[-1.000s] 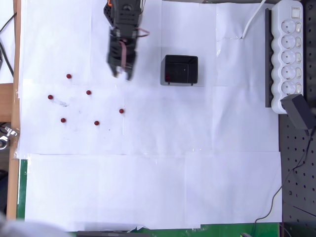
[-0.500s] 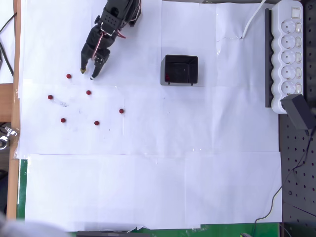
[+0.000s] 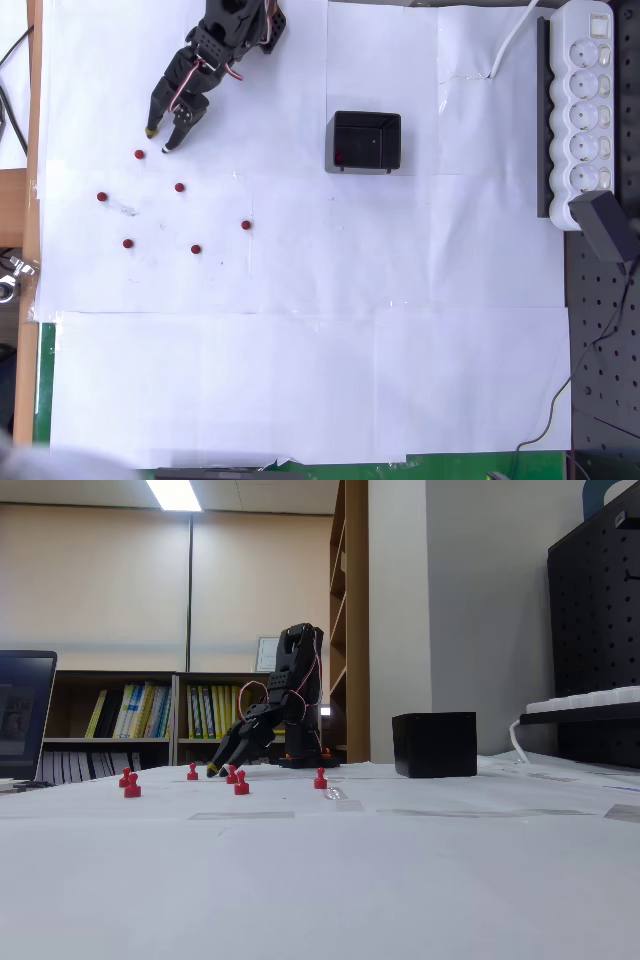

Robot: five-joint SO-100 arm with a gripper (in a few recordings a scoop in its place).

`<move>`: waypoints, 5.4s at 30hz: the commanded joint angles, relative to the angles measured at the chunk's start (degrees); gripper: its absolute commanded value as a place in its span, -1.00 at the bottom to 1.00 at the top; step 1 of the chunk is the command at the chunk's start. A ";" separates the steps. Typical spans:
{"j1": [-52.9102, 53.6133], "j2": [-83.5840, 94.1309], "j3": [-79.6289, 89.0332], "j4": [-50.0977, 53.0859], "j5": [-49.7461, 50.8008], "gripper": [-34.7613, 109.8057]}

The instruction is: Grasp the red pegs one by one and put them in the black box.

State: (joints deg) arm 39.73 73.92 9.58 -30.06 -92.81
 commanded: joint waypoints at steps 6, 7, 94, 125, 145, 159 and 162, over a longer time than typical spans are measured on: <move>-0.44 5.54 6.24 -1.58 -1.58 -0.35; -0.44 6.06 6.86 -1.58 -1.76 -0.35; -84.29 8.17 86.48 109.07 -37.62 -0.51; -36.91 -34.80 38.06 93.08 -5.27 -0.34; -14.77 -21.27 5.19 31.64 8.70 -0.29; -17.05 -4.92 6.24 10.99 5.71 -0.29; -17.58 -2.55 7.38 9.23 5.19 -0.29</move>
State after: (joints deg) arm 22.15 68.91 13.54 -17.67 -87.10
